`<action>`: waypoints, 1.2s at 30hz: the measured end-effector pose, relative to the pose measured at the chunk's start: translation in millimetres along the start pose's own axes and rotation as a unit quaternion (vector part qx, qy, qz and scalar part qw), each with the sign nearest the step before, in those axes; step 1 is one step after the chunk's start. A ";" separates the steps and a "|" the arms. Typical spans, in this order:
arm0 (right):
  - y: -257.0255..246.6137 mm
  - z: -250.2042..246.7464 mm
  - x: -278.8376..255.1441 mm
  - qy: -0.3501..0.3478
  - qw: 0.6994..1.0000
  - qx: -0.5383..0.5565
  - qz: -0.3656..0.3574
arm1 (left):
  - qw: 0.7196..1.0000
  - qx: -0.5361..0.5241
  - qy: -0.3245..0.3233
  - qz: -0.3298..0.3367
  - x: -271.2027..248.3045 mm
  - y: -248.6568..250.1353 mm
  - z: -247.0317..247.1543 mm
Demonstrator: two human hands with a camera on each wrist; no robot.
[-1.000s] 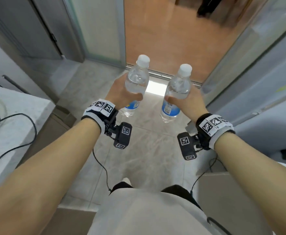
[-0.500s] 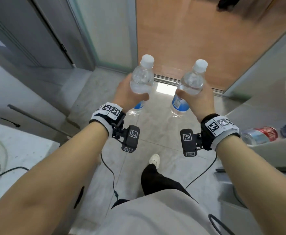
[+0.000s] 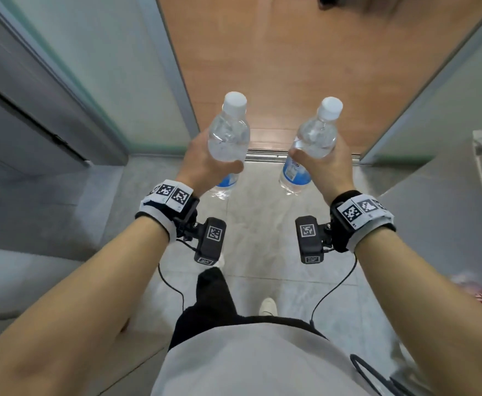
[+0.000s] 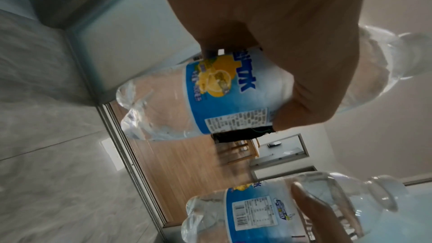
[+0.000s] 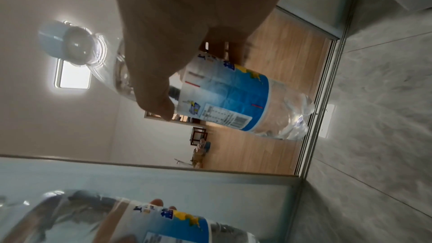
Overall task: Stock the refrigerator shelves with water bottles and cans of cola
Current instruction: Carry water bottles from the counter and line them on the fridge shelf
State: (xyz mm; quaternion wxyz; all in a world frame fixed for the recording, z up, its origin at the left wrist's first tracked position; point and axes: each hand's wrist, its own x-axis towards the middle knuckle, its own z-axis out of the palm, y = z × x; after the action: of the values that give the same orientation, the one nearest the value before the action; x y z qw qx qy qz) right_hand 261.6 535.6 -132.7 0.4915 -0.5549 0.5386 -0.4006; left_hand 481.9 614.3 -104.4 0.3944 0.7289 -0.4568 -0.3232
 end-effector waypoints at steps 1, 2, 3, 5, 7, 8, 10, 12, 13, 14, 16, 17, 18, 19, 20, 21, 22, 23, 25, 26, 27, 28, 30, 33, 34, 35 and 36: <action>-0.2 1.1 14.2 0.012 1.000 0.000 0.003 | 1.000 0.001 -0.018 0.007 24.5 2.7 3.4; 0.2 2.0 23.7 0.019 1.000 0.001 0.006 | 0.999 -0.004 -0.032 0.017 41.4 5.7 5.6; 0.5 1.9 36.8 0.032 0.999 0.003 0.008 | 0.998 -0.009 -0.050 0.026 64.2 8.7 10.4; 1.1 -0.1 60.8 0.069 0.998 0.005 0.014 | 0.994 -0.007 -0.093 0.049 106.9 16.2 21.3; 1.6 -6.0 82.8 0.114 0.993 -0.002 0.017 | 0.986 -0.009 -0.154 0.068 149.7 25.3 36.4; 1.4 -10.7 90.6 0.140 0.990 -0.001 0.021 | 0.980 -0.012 -0.190 0.066 168.3 31.0 44.7; -1.2 -22.9 102.2 0.192 0.981 0.008 0.035 | 0.969 -0.011 -0.233 0.080 200.3 47.6 63.1; -3.4 -39.9 111.8 0.240 0.970 0.007 0.048 | 0.958 -0.012 -0.259 0.125 226.9 67.0 85.8; -4.5 -49.2 114.1 0.265 0.963 0.002 0.056 | 0.950 -0.013 -0.278 0.142 236.0 77.7 99.0; -4.0 -59.9 117.0 0.288 0.956 -0.008 0.062 | 0.941 -0.012 -0.299 0.156 244.9 88.4 114.5; -0.5 -83.7 123.0 0.325 0.943 -0.012 0.074 | 0.925 -0.003 -0.340 0.167 262.8 106.5 151.2; 2.1 -96.6 124.9 0.347 0.934 -0.005 0.083 | 0.917 -0.006 -0.363 0.165 269.0 117.1 170.2; 4.9 -110.1 127.0 0.371 0.925 0.002 0.089 | 0.908 -0.004 -0.385 0.165 274.1 126.9 191.0; 6.9 -123.8 128.5 0.394 0.914 0.006 0.091 | 0.897 -0.002 -0.407 0.171 277.7 138.2 212.8; 9.8 -138.7 130.6 0.416 0.905 0.009 0.090 | 0.888 0.003 -0.424 0.181 279.7 150.0 234.2; 12.5 -153.5 132.3 0.436 0.895 0.012 0.090 | 0.878 0.005 -0.440 0.188 280.7 161.8 254.7; 14.8 -167.8 134.3 0.454 0.887 0.018 0.088 | 0.870 0.000 -0.454 0.191 281.0 172.4 274.8; 16.7 -184.3 136.9 0.472 0.877 0.021 0.086 | 0.862 -0.008 -0.469 0.194 281.0 184.3 296.0; 20.1 -218.1 143.2 0.503 0.860 0.019 0.082 | 0.847 -0.005 -0.488 0.212 278.0 211.0 335.0; 21.4 -234.5 145.5 0.517 0.852 0.023 0.078 | 0.839 0.000 -0.498 0.220 276.0 223.7 352.9; 22.2 -250.1 146.9 0.531 0.844 0.026 0.074 | 0.830 0.001 -0.510 0.227 273.8 236.5 369.0; 22.5 -266.6 149.4 0.546 0.834 0.031 0.070 | 0.820 0.004 -0.521 0.237 272.0 250.2 385.9; 24.5 -297.8 153.1 0.560 0.824 0.039 0.077 | 0.802 0.007 -0.538 0.257 268.4 275.3 417.9; 28.0 -337.5 155.0 0.587 0.803 0.041 0.095 | 0.777 0.002 -0.560 0.289 259.5 311.8 461.4; 28.8 -350.4 156.2 0.597 0.794 0.037 0.103 | 0.768 -0.002 -0.565 0.302 256.9 323.2 476.6; 29.0 -362.6 157.5 0.608 0.785 0.037 0.112 | 0.758 -0.005 -0.572 0.313 255.3 333.1 492.3; 29.4 -375.0 158.7 0.620 0.775 0.039 0.120 | 0.746 -0.005 -0.583 0.320 252.8 342.9 507.5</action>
State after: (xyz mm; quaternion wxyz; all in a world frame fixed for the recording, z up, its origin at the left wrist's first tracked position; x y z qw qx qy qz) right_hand -94.0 337.4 -101.4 0.1168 -0.0979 0.7726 -0.6163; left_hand 13.4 146.4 -77.6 0.1351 0.2072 -0.8027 -0.5427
